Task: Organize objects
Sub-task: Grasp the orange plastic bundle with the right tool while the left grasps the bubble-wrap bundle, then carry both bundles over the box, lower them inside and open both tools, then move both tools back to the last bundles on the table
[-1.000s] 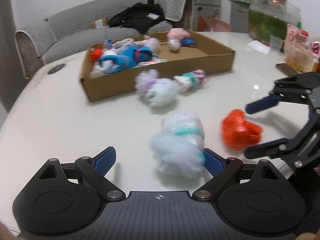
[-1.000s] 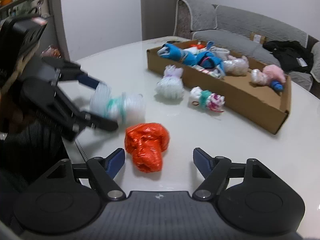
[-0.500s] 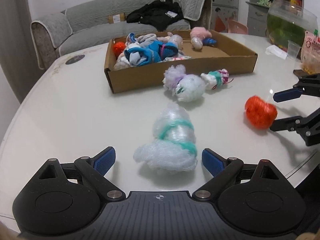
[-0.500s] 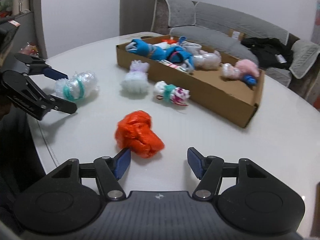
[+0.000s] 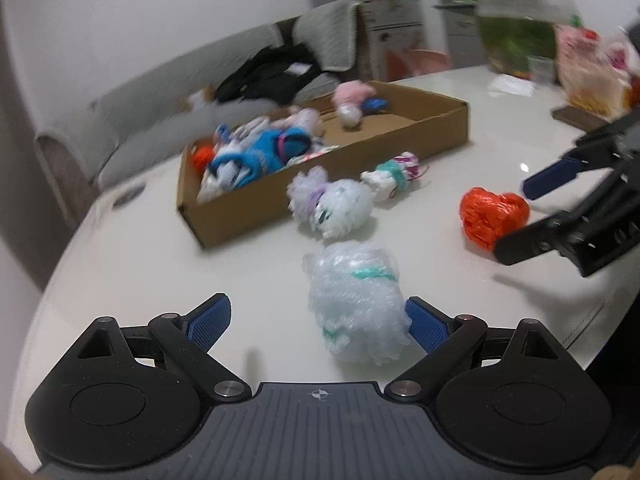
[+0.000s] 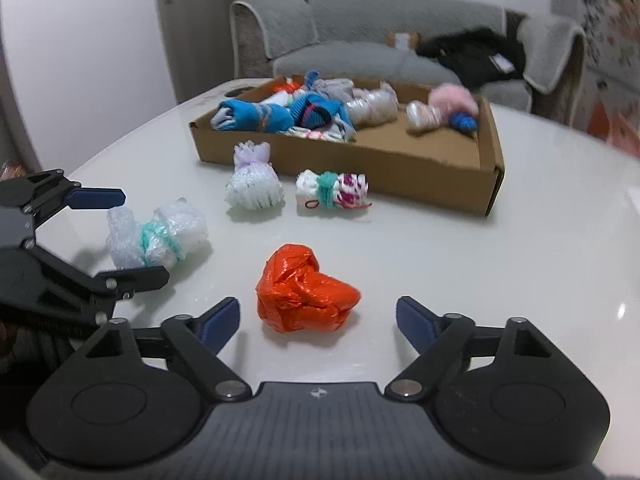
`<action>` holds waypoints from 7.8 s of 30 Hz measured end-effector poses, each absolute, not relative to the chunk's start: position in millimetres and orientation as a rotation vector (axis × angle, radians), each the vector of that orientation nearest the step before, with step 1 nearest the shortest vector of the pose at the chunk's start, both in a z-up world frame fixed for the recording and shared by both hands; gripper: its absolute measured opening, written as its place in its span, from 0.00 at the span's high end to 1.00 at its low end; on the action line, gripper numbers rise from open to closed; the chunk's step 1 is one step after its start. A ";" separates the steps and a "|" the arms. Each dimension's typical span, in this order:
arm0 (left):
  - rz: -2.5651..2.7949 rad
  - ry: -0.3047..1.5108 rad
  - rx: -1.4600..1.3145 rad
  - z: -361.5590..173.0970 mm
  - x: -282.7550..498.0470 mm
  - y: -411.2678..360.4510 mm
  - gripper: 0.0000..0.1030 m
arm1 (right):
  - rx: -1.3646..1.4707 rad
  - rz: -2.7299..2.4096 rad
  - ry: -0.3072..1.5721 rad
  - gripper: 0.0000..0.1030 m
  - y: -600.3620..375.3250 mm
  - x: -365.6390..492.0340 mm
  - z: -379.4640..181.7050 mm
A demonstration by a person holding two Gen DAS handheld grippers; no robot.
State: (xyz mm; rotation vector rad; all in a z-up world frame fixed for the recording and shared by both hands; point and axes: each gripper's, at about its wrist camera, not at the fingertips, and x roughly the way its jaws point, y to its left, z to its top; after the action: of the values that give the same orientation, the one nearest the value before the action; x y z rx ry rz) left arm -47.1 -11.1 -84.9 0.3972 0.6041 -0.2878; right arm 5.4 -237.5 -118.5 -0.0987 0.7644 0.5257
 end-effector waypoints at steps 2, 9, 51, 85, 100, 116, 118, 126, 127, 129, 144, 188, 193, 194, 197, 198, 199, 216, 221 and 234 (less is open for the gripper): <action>-0.323 0.596 0.415 -85.3 -43.0 -12.1 0.07 | -0.091 0.512 0.763 0.25 -232.9 4.7 -119.6; -0.414 0.621 0.346 -94.4 -26.8 -19.5 0.07 | -0.110 0.468 0.758 0.39 -222.3 1.5 -123.8; -0.394 0.667 0.169 -57.1 -44.5 -30.9 0.57 | -0.096 0.532 0.641 0.54 -301.0 5.4 -126.1; -0.532 0.715 0.241 19.2 175.0 -125.8 0.57 | -0.302 0.639 0.508 0.54 -288.5 195.1 -28.8; -0.535 0.876 0.221 -62.4 237.4 -140.0 0.57 | -0.365 0.653 0.614 0.54 -281.5 229.7 -53.0; -0.474 0.881 0.327 -76.4 253.1 -127.6 0.57 | -0.579 0.769 0.724 0.54 -242.4 262.6 -91.9; -0.477 0.886 0.333 -76.5 254.5 -129.8 0.57 | -0.608 0.780 0.746 0.54 -238.0 266.7 -96.9; -0.476 0.900 0.318 -77.7 258.2 -127.9 0.56 | -0.637 0.773 0.791 0.54 -236.1 277.1 -105.5; -0.478 0.904 0.311 -77.8 259.0 -127.6 0.56 | -0.642 0.771 0.794 0.54 -235.4 278.8 -106.7; -0.477 0.908 0.303 -78.4 260.0 -127.3 0.55 | -0.650 0.773 0.795 0.54 -235.6 278.4 -108.1; -0.446 0.915 0.286 -78.6 260.6 -121.4 0.42 | -0.685 0.770 0.789 0.50 -234.5 274.9 -107.4; -0.440 0.526 0.347 -69.3 16.8 -37.9 0.05 | -0.141 0.579 0.641 0.10 -251.7 86.7 -91.3; -0.483 0.564 0.337 -83.5 36.5 -35.4 0.02 | -0.091 0.571 0.669 0.10 -243.9 91.8 -103.1; -0.476 0.575 0.339 -87.2 42.3 -34.7 0.02 | -0.088 0.570 0.672 0.10 -242.6 92.2 -104.8; -0.488 0.605 0.339 -95.7 54.6 -32.5 0.02 | -0.085 0.568 0.676 0.10 -242.3 87.8 -107.1; -0.490 0.609 0.338 -97.4 58.1 -32.3 0.01 | -0.085 0.568 0.678 0.10 -241.7 87.1 -108.3; -0.497 0.612 0.335 -99.0 60.2 -31.6 0.01 | -0.085 0.565 0.679 0.10 -241.6 87.0 -109.0; -0.600 0.657 0.267 -101.1 66.3 -22.0 0.34 | -0.079 0.557 0.705 0.10 -234.0 92.0 -116.9; -0.546 0.649 0.245 -99.0 50.5 -10.4 0.34 | -0.081 0.560 0.702 0.10 -229.2 90.7 -117.5; -0.348 0.658 0.155 -95.4 15.9 12.0 0.35 | -0.102 0.544 0.720 0.23 -186.1 91.5 -129.4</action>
State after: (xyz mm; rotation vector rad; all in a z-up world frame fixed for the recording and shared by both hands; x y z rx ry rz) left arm 15.9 12.0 -95.4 0.1547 0.6580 -0.3481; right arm 91.5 -186.1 -129.4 -0.1018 0.7196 0.5437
